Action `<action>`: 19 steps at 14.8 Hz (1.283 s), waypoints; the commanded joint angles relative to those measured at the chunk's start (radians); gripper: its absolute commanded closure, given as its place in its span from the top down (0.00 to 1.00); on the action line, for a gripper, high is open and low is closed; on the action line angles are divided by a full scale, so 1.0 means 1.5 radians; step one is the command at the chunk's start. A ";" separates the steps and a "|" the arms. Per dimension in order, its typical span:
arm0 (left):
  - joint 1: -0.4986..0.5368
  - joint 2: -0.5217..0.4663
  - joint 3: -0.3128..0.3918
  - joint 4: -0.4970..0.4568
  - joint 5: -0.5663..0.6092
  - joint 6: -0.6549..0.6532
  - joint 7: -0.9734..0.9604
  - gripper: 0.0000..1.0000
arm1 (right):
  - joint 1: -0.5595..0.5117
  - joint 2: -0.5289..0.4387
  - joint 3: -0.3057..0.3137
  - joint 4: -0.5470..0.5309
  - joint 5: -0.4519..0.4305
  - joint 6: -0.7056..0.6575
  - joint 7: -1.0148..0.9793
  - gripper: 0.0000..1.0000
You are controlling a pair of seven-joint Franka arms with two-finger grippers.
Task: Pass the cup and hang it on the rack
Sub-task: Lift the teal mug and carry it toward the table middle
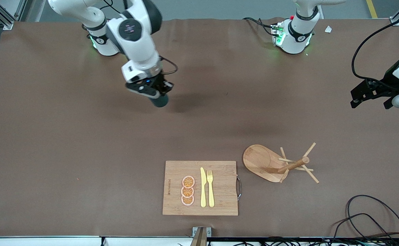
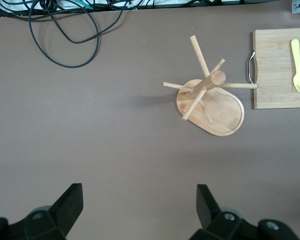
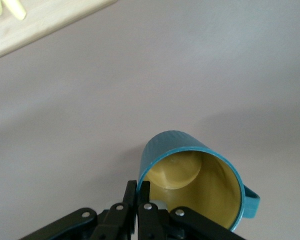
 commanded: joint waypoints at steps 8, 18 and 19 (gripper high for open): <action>0.003 -0.004 0.000 -0.003 0.002 0.010 -0.002 1.00 | 0.139 0.334 -0.013 0.363 -0.095 -0.095 0.226 0.00; -0.002 -0.001 -0.002 -0.002 0.010 0.010 -0.036 1.00 | 0.152 0.377 -0.013 0.398 -0.095 -0.061 0.286 0.00; -0.003 0.001 -0.002 -0.001 0.010 0.010 -0.036 1.00 | 0.151 0.382 -0.013 0.401 -0.094 -0.058 0.289 0.00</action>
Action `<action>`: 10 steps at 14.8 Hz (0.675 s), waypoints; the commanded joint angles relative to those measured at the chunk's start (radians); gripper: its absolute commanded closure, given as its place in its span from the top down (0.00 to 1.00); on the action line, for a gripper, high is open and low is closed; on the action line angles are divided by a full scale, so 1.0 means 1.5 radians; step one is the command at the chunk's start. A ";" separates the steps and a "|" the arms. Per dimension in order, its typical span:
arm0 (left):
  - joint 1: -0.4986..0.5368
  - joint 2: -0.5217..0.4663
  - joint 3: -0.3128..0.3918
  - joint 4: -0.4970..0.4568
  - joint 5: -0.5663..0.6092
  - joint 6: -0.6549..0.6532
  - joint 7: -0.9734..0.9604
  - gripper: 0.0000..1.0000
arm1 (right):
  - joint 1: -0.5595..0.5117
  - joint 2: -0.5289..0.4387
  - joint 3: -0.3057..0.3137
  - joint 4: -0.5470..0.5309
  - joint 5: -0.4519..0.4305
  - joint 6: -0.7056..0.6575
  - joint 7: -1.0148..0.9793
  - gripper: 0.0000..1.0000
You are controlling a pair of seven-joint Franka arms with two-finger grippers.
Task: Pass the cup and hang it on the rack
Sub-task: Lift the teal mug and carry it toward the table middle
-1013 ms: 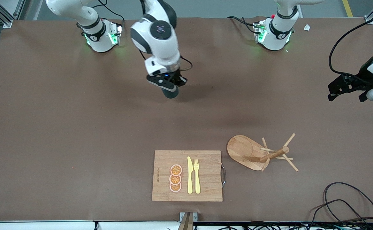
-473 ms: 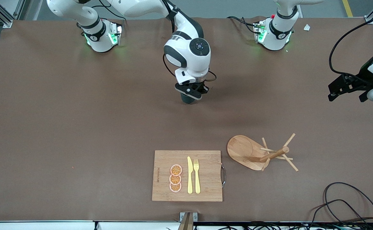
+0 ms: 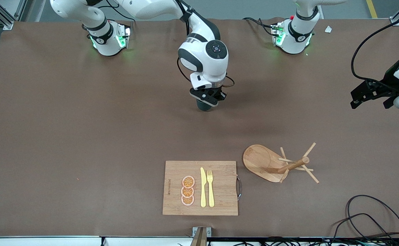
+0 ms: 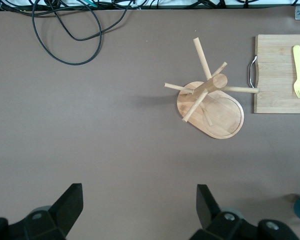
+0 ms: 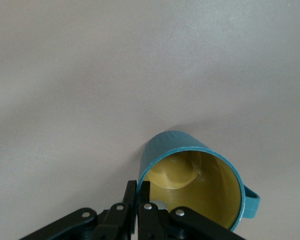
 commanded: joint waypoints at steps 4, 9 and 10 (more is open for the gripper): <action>0.001 0.003 -0.002 -0.001 0.002 0.009 -0.012 1.00 | 0.008 0.031 -0.006 0.024 -0.013 0.010 0.040 0.00; -0.009 0.002 -0.028 -0.001 0.002 0.009 -0.131 1.00 | 0.006 0.032 -0.006 0.031 -0.009 0.008 0.068 0.51; -0.010 0.002 -0.038 -0.002 0.002 0.008 -0.162 1.00 | 0.005 0.032 -0.006 0.031 -0.011 0.007 0.075 0.65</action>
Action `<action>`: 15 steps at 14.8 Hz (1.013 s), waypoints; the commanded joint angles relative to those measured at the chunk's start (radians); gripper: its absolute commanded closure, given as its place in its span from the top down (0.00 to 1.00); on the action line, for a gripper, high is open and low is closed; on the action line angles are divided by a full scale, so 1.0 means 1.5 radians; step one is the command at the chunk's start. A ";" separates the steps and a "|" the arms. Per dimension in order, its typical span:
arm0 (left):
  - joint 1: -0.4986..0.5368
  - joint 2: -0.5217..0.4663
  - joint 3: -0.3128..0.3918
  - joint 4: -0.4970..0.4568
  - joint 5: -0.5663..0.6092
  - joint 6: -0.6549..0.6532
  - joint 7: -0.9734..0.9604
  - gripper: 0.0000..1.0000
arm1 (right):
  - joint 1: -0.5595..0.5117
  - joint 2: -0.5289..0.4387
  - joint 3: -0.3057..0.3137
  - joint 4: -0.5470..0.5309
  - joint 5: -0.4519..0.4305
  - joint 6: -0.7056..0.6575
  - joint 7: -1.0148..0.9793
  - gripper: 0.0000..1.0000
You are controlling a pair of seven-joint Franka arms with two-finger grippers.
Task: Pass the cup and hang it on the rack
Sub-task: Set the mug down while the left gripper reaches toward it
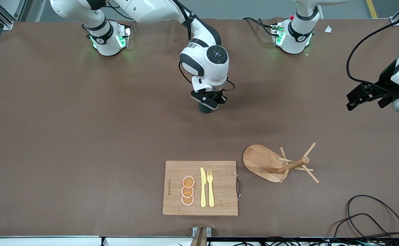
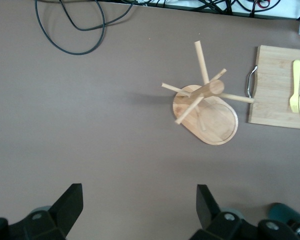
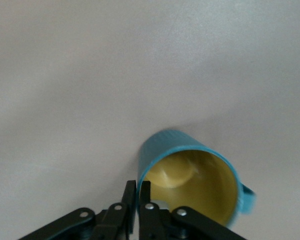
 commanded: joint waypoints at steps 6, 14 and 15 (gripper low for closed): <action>-0.005 -0.002 -0.080 -0.005 0.009 0.009 -0.169 1.00 | -0.006 -0.015 -0.005 0.016 -0.012 -0.036 0.003 1.00; -0.056 0.004 -0.163 -0.007 0.058 0.010 -0.403 1.00 | -0.091 -0.169 -0.006 0.014 -0.007 -0.226 -0.267 1.00; -0.074 0.009 -0.163 -0.007 0.071 0.011 -0.429 1.00 | -0.116 -0.193 -0.005 0.015 -0.003 -0.253 -0.306 1.00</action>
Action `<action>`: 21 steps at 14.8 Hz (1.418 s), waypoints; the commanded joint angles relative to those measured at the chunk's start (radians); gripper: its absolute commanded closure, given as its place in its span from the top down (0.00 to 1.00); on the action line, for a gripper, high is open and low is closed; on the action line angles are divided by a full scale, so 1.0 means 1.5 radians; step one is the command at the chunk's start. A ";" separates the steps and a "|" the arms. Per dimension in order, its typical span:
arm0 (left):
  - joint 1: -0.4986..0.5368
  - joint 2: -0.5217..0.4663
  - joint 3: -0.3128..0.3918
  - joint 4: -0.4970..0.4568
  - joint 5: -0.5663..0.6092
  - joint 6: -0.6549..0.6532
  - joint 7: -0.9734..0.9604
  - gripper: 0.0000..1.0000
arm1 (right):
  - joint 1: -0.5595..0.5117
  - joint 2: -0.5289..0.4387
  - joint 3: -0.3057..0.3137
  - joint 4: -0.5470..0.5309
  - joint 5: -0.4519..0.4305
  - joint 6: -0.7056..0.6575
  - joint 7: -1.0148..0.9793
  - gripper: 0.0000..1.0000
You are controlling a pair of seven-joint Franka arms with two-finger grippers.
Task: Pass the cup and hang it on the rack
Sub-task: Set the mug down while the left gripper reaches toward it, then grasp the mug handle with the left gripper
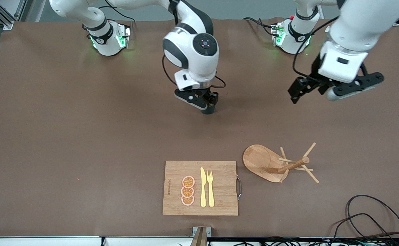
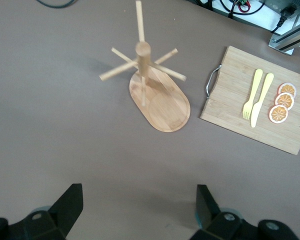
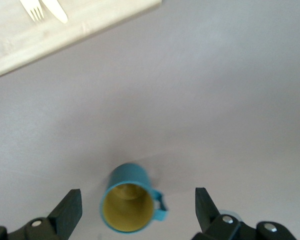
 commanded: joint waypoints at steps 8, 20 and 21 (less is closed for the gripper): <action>-0.265 0.104 -0.003 -0.002 0.237 0.013 -0.385 1.00 | -0.232 -0.177 0.007 -0.003 -0.008 -0.173 -0.427 1.00; -0.515 0.418 -0.002 0.032 0.541 0.013 -0.875 1.00 | -0.556 -0.240 0.008 -0.003 0.010 -0.190 -0.864 1.00; -0.528 0.440 0.001 0.046 0.547 0.012 -0.892 1.00 | -0.579 -0.240 0.008 -0.003 0.016 -0.200 -0.901 1.00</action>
